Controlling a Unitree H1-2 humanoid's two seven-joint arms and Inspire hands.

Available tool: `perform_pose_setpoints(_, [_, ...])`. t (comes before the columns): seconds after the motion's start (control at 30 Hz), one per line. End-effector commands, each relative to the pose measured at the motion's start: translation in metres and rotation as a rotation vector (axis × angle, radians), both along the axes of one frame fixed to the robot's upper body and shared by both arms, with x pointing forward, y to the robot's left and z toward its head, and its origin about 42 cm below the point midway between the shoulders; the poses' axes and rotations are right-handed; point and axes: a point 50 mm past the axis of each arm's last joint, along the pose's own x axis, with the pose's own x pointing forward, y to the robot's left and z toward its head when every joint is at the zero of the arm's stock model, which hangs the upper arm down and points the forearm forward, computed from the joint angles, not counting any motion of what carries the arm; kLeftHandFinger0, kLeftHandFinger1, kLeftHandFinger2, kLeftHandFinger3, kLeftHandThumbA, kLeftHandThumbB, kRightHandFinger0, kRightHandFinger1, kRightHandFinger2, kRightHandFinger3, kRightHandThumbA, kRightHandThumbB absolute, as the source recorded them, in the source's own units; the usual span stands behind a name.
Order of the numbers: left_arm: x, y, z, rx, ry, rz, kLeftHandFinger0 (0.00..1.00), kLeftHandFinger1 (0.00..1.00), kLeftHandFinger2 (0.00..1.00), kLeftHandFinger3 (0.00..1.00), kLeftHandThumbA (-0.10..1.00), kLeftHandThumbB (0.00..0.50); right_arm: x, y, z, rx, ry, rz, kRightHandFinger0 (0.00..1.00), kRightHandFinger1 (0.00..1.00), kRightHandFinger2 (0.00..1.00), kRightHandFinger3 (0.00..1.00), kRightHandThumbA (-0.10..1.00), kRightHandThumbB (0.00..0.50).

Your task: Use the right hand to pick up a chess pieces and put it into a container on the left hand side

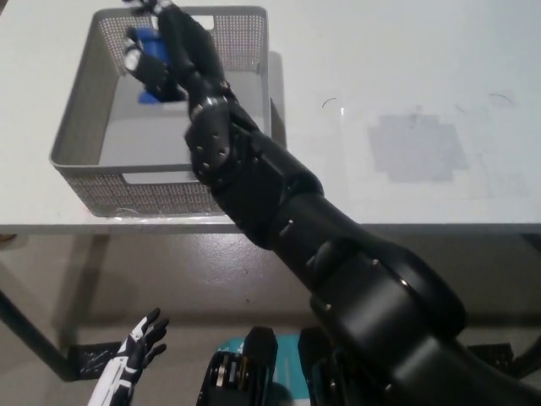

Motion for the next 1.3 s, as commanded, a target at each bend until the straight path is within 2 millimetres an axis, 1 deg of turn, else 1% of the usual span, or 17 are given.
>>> perform_pose_setpoints(0.0, [0.005,0.002,0.013,0.012,-0.052,-0.042,1.0,1.0,1.0,1.0,1.0,0.251,0.013,-0.015,0.024,-0.072,-0.065,-0.025,0.0,0.19,0.62,0.64,-0.1,0.136])
perform_pose_setpoints(0.13, [0.006,0.001,0.014,0.024,-0.056,-0.05,1.0,1.0,1.0,1.0,1.0,0.251,0.017,-0.025,0.016,-0.128,-0.067,-0.038,0.0,0.18,0.66,0.68,-0.1,0.172])
perform_pose_setpoints(0.27, [0.008,0.001,0.015,0.029,-0.054,-0.049,1.0,1.0,1.0,1.0,1.0,0.243,0.019,-0.034,0.005,-0.166,-0.071,-0.055,0.0,0.19,0.67,0.67,-0.1,0.16])
perform_pose_setpoints(0.43, [0.011,0.001,0.019,0.034,-0.062,-0.064,1.0,1.0,1.0,1.0,1.0,0.226,0.022,-0.042,-0.001,-0.181,-0.065,-0.072,0.0,0.13,0.62,0.55,-0.1,0.158])
perform_pose_setpoints(0.5, [0.012,0.001,0.021,0.043,-0.065,-0.066,1.0,1.0,1.0,1.0,1.0,0.228,0.023,-0.045,-0.001,-0.182,-0.056,-0.075,0.0,0.17,0.67,0.6,-0.1,0.165])
perform_pose_setpoints(0.53, [0.014,0.001,0.022,0.041,-0.064,-0.07,1.0,1.0,1.0,1.0,1.0,0.227,0.025,-0.047,-0.002,-0.191,-0.026,-0.079,0.03,0.27,0.77,0.7,-0.1,0.204])
perform_pose_setpoints(0.57, [0.015,0.001,0.023,0.041,-0.065,-0.072,1.0,1.0,1.0,1.0,1.0,0.228,0.026,-0.048,-0.002,-0.191,-0.025,-0.081,0.0,0.26,0.7,0.67,-0.1,0.207])
perform_pose_setpoints(0.6, [0.015,0.001,0.023,0.037,-0.059,-0.072,1.0,1.0,1.0,1.0,1.0,0.229,0.027,-0.049,-0.002,-0.204,0.006,-0.073,0.1,0.35,0.72,0.8,0.01,0.242])
perform_pose_setpoints(0.63, [0.015,0.001,0.024,0.037,-0.059,-0.073,1.0,1.0,1.0,1.0,1.0,0.229,0.027,-0.049,-0.002,-0.205,0.009,-0.073,0.1,0.35,0.72,0.8,0.01,0.242])
perform_pose_setpoints(0.67, [0.016,0.0,0.025,0.036,-0.067,-0.078,1.0,1.0,1.0,1.0,1.0,0.216,0.03,-0.05,-0.001,-0.248,0.069,-0.035,0.48,0.75,1.0,1.0,0.25,0.302])
perform_pose_setpoints(0.7, [0.017,0.0,0.025,0.038,-0.07,-0.082,1.0,1.0,1.0,1.0,1.0,0.214,0.031,-0.051,-0.001,-0.278,0.103,-0.013,0.77,0.95,1.0,1.0,0.4,0.333])
perform_pose_setpoints(0.73, [0.017,0.001,0.025,0.042,-0.07,-0.084,1.0,1.0,1.0,1.0,1.0,0.212,0.032,-0.051,-0.002,-0.295,0.125,0.006,0.89,1.0,1.0,1.0,0.45,0.35])
perform_pose_setpoints(0.8, [0.019,0.001,0.025,0.047,-0.072,-0.086,1.0,1.0,1.0,1.0,1.0,0.21,0.034,-0.054,-0.001,-0.324,0.141,0.014,1.0,1.0,1.0,1.0,0.53,0.38])
perform_pose_setpoints(0.9, [0.021,-0.001,0.026,0.046,-0.076,-0.093,1.0,1.0,1.0,1.0,1.0,0.2,0.035,-0.056,-0.001,-0.343,0.166,0.025,1.0,1.0,1.0,1.0,0.6,0.383])
perform_pose_setpoints(1.03, [0.026,0.0,0.029,0.056,-0.082,-0.104,1.0,1.0,1.0,1.0,1.0,0.203,0.038,-0.06,0.001,-0.378,0.175,0.035,1.0,1.0,1.0,1.0,0.8,0.375])
perform_pose_setpoints(1.13, [0.027,-0.001,0.03,0.07,-0.083,-0.105,1.0,1.0,1.0,1.0,1.0,0.213,0.041,-0.065,0.006,-0.374,0.181,0.036,1.0,1.0,1.0,1.0,1.0,0.438])
perform_pose_setpoints(1.27, [0.03,0.0,0.03,0.087,-0.093,-0.111,1.0,1.0,1.0,1.0,1.0,0.22,0.045,-0.07,0.025,-0.302,0.133,0.042,1.0,1.0,1.0,1.0,1.0,0.45])
